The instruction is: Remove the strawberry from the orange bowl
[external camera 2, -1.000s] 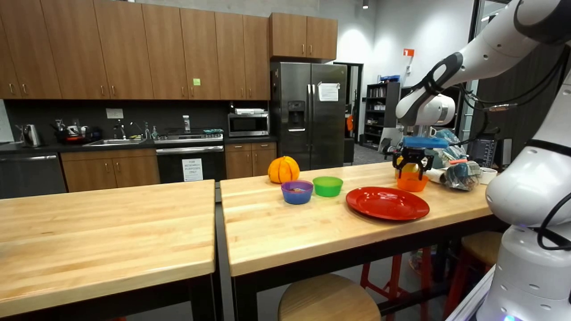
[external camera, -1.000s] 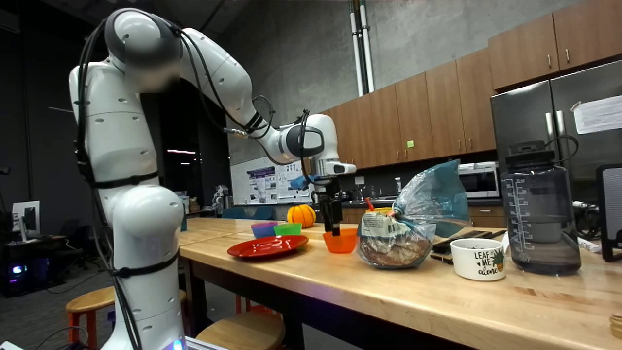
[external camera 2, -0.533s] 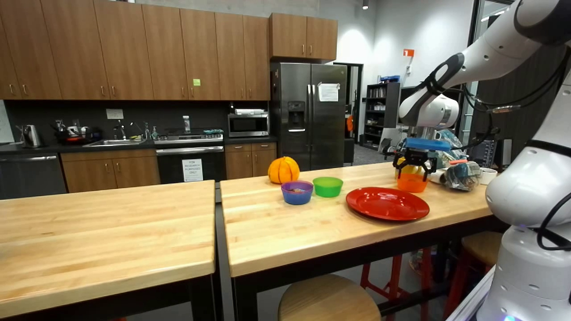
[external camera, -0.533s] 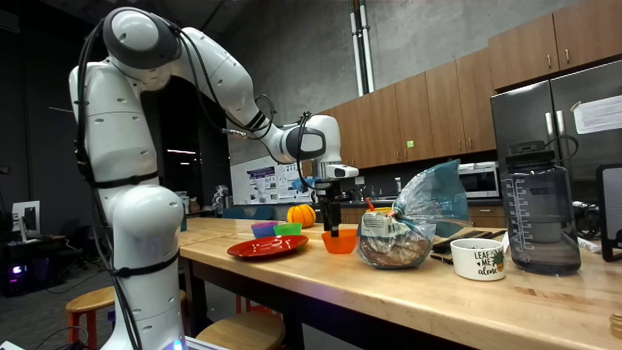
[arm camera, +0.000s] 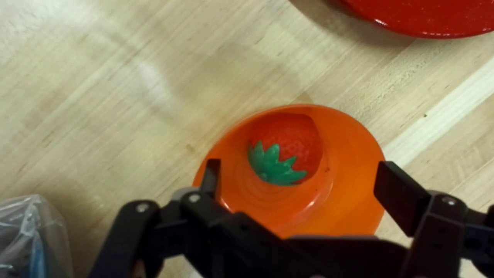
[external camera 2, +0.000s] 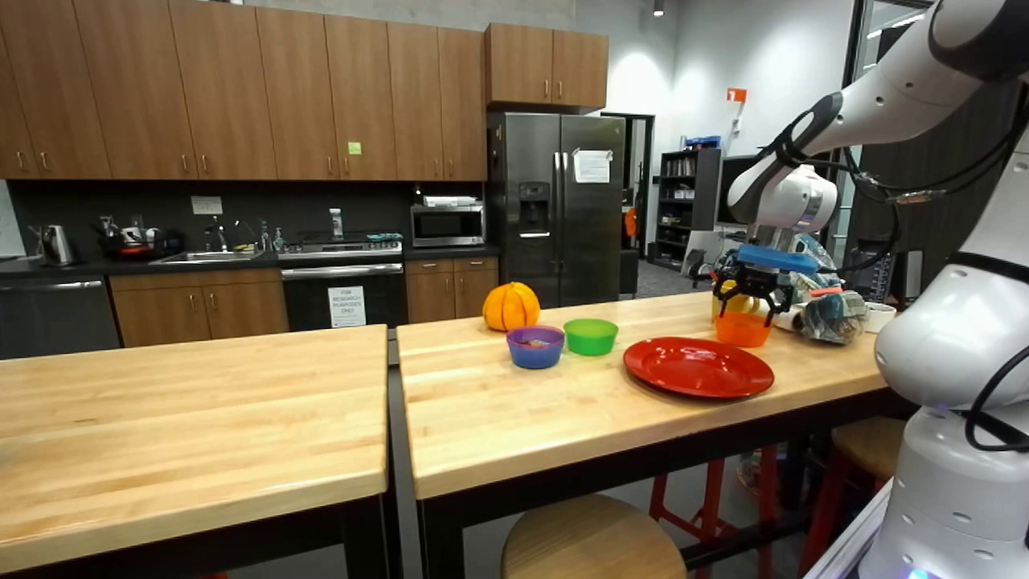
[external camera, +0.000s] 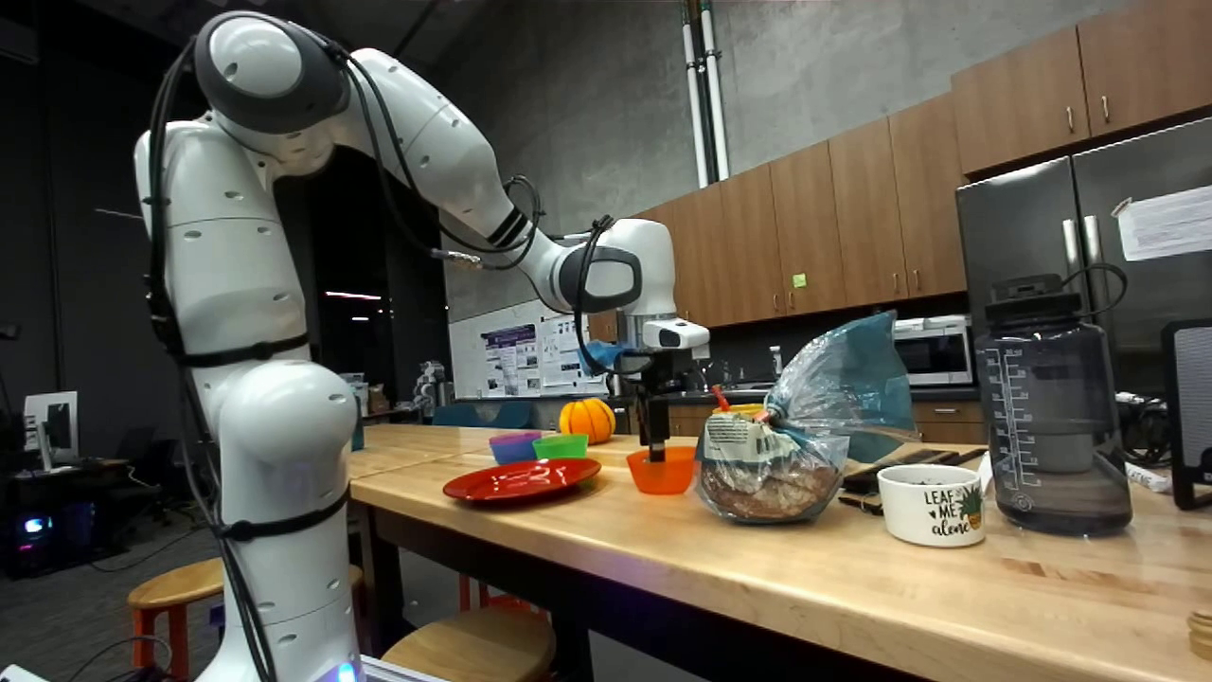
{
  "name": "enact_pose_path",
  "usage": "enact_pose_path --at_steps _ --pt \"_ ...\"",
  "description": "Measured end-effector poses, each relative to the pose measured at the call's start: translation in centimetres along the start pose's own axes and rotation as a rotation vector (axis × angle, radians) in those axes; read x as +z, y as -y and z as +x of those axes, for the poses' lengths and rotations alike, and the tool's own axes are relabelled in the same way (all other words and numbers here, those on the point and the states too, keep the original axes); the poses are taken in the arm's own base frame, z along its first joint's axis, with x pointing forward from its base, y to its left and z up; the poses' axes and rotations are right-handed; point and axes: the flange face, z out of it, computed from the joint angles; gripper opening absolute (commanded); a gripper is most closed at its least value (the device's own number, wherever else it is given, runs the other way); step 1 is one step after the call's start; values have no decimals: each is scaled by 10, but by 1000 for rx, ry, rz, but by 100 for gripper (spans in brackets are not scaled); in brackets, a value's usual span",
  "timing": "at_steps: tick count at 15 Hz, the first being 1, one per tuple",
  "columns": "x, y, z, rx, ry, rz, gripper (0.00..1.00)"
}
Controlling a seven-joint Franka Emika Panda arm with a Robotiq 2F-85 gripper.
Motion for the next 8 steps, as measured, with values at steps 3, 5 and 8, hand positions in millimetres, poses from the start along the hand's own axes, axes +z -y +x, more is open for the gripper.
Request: enact_pose_path --at_steps 3,5,8 --pt "-1 -4 2 13 -19 -30 100" --pt "-1 -1 1 8 -24 -48 100" --pt "1 8 -3 -14 -29 -73 100"
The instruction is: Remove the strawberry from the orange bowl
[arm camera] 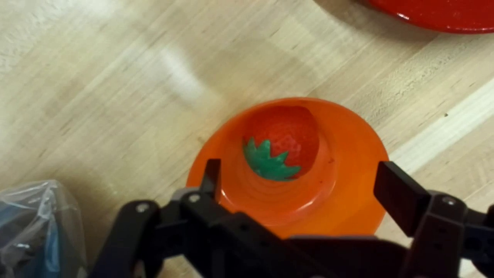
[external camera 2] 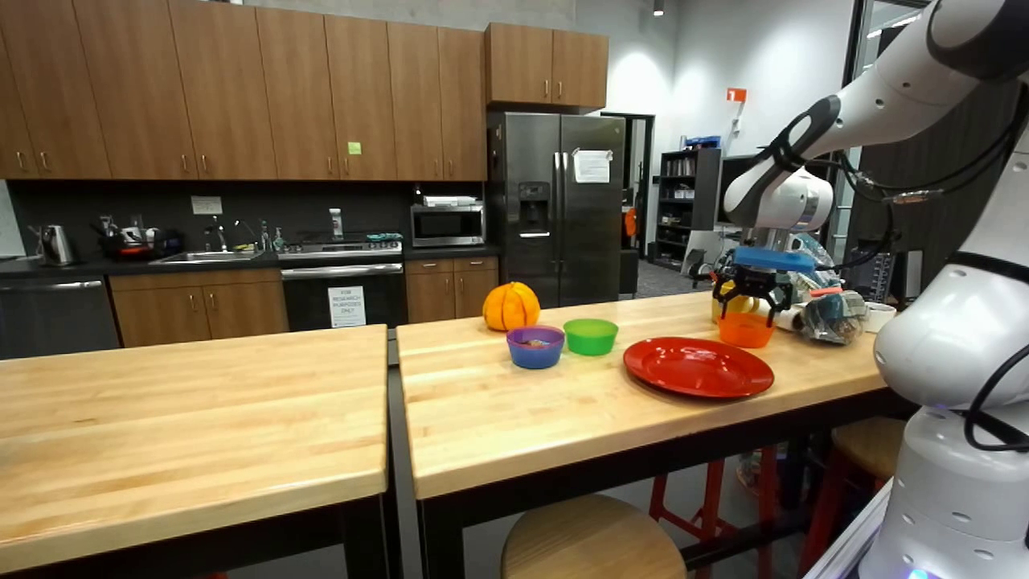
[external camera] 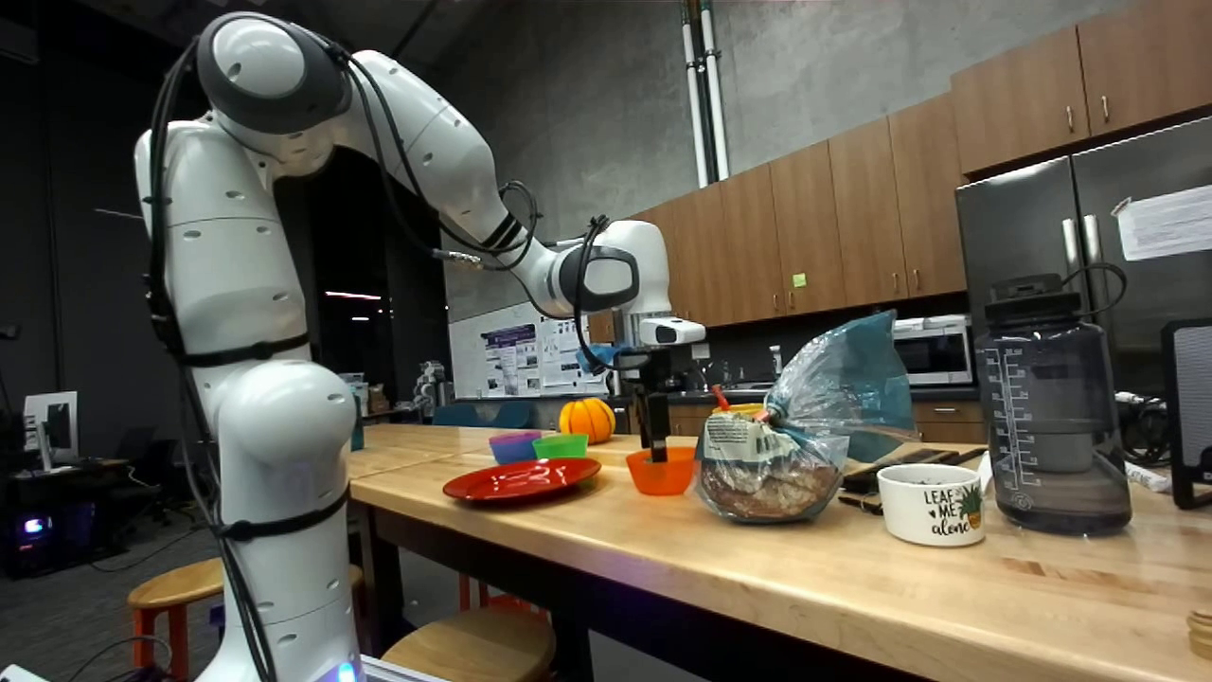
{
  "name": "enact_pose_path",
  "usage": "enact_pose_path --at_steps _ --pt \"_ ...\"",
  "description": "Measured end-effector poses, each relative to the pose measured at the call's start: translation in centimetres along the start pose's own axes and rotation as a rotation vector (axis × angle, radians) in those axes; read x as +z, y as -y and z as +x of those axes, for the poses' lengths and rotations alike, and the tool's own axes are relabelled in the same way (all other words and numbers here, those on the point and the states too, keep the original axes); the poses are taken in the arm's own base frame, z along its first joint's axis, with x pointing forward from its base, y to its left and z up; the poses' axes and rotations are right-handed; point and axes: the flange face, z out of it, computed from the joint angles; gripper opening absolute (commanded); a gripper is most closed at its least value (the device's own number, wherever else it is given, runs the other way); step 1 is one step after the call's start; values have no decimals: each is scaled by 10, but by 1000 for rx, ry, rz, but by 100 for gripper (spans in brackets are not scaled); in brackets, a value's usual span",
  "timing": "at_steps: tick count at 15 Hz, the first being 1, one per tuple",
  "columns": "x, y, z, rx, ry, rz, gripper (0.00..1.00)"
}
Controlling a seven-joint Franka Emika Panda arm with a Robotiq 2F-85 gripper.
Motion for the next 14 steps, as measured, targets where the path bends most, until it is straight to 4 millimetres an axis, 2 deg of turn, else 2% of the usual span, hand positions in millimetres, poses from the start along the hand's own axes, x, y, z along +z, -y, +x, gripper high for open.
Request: enact_pose_path --at_steps 7,14 --pt "7 23 -10 -38 -1 -44 100" --pt "-1 4 -1 7 -11 -29 100"
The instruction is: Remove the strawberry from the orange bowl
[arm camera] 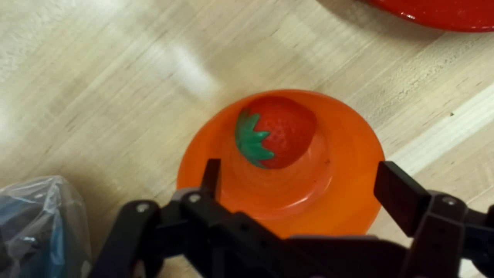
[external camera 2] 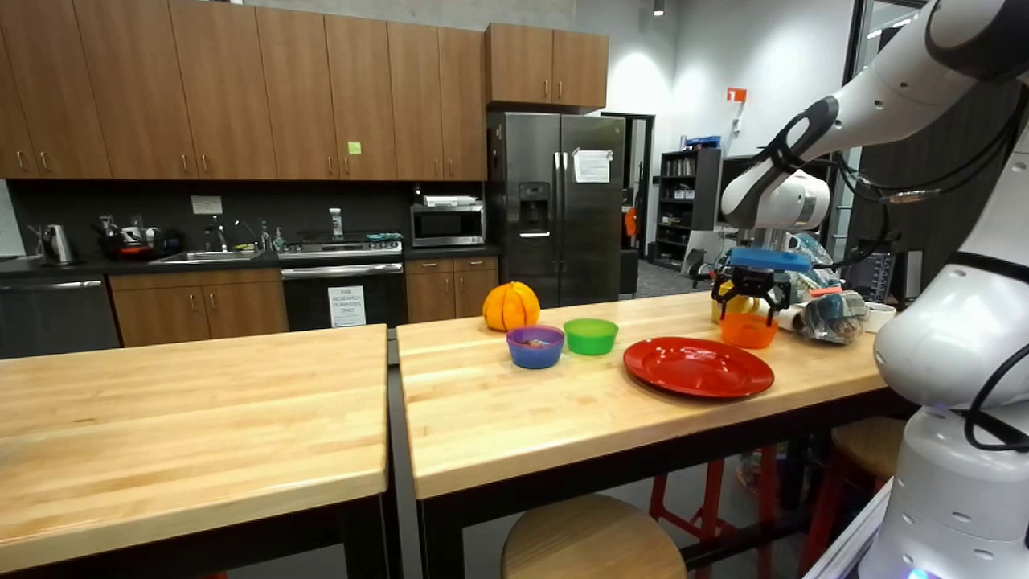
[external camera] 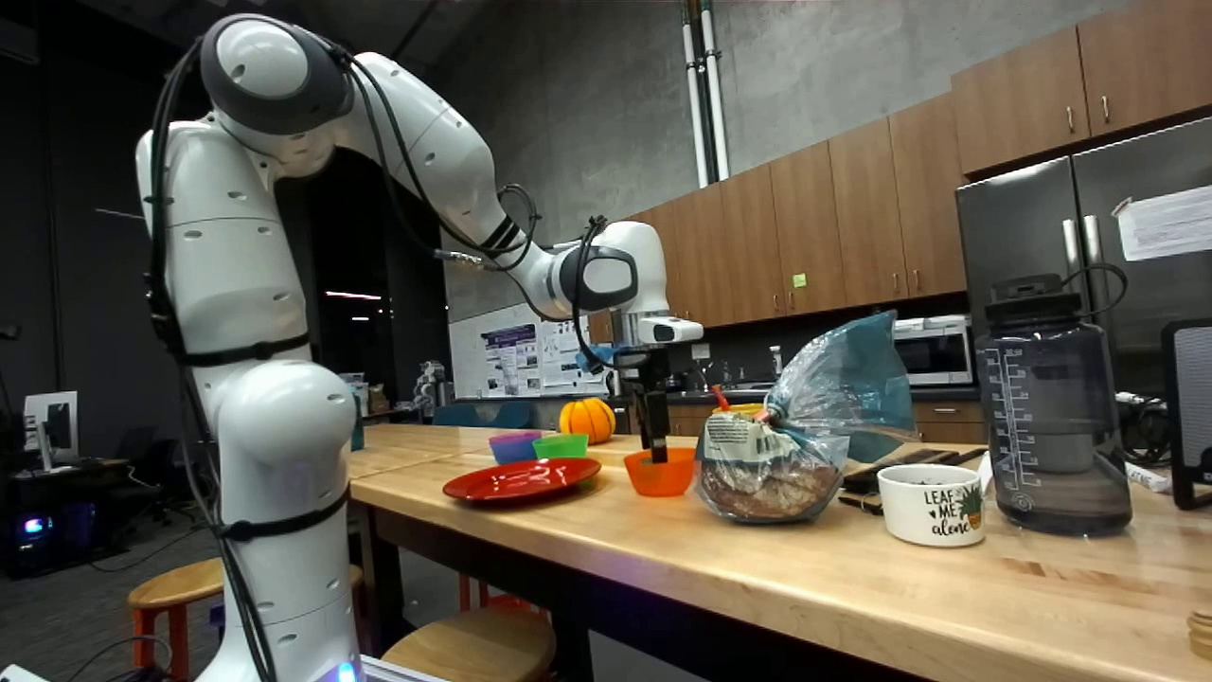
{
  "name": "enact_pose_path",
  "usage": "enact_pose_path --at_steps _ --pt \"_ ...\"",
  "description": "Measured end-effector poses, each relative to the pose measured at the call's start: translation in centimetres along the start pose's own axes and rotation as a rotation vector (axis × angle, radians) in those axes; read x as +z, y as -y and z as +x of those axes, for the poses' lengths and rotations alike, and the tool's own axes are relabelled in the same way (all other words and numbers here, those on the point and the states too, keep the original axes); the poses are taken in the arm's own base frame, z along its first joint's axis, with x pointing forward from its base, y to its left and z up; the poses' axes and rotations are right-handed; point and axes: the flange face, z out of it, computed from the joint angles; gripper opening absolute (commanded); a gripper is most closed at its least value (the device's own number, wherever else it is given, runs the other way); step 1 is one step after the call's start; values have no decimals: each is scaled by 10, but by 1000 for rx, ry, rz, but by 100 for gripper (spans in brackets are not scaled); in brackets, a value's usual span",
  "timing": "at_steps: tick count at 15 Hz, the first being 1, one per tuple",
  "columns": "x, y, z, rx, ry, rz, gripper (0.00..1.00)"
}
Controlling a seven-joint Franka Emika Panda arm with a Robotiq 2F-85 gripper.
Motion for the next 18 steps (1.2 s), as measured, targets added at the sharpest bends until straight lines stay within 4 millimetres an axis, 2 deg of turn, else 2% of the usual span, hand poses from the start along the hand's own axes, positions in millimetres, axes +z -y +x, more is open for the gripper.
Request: enact_pose_path --at_steps 5,13,14,16,18 --pt "-1 -10 4 18 1 3 100" --pt "12 -2 -1 -5 29 -20 100" --pt "13 -1 -1 -7 30 -23 75" --pt "14 -1 -1 -9 32 -26 69" --pt "15 -1 -1 -8 35 -28 54"
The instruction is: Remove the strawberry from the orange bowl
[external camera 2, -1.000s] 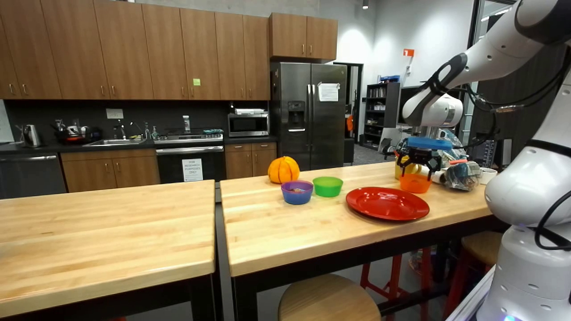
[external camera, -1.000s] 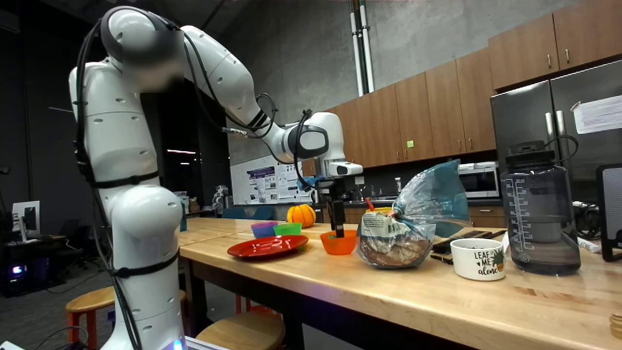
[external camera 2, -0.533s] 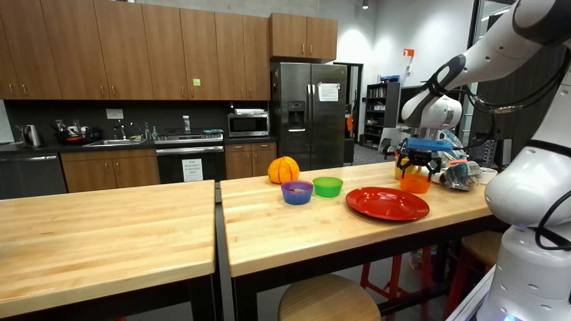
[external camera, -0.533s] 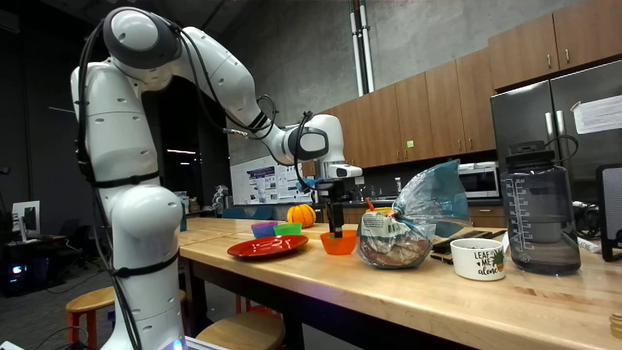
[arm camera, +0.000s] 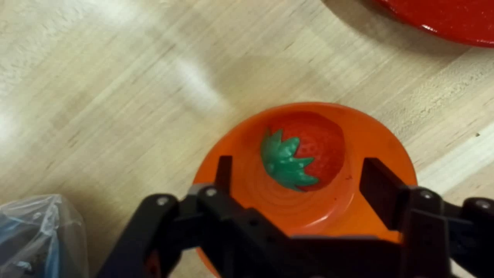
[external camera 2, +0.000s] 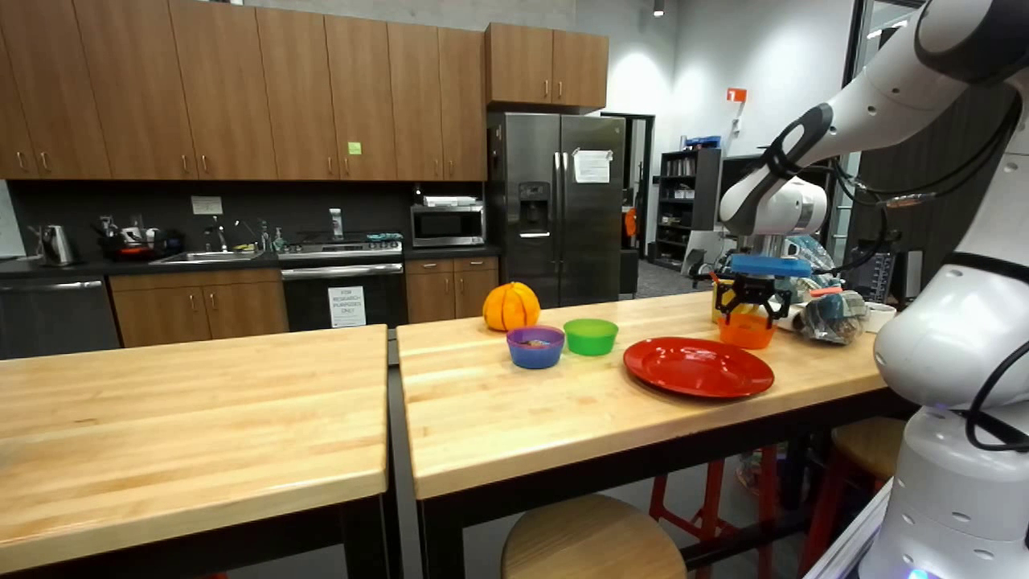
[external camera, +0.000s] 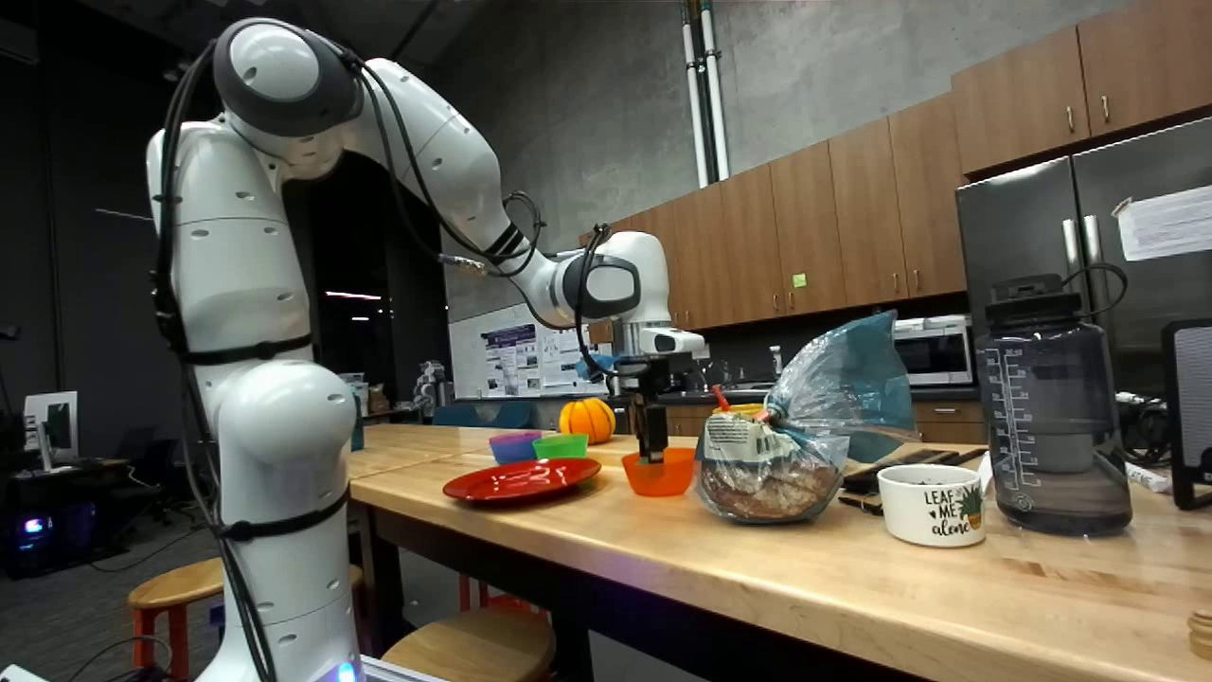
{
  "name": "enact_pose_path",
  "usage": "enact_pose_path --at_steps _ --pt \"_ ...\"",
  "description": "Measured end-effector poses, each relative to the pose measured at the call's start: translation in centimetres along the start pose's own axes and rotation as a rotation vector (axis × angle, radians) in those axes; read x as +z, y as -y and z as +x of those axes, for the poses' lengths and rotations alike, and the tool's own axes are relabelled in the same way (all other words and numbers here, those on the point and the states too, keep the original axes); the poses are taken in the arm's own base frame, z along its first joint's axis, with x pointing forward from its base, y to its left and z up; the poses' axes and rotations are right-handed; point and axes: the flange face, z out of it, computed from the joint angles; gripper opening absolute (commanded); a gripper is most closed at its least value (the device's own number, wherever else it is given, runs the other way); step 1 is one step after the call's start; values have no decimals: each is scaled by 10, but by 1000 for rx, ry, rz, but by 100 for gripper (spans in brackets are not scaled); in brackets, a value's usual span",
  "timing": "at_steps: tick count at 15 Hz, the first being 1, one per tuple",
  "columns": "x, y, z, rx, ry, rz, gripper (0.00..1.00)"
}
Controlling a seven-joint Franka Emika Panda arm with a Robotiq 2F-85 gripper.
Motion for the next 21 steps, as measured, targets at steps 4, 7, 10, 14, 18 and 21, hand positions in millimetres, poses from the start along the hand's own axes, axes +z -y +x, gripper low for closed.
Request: enact_pose_path --at_steps 4,7,10,14,18,21 --pt "2 -1 0 3 7 -4 26" --pt "2 -1 0 3 9 -4 26" --pt "-1 0 1 -1 3 -1 26" --pt "-30 3 2 -20 -57 21 26" --pt "-81 15 -9 -93 -161 57 26" --pt "-108 46 -31 -225 -237 91 26"
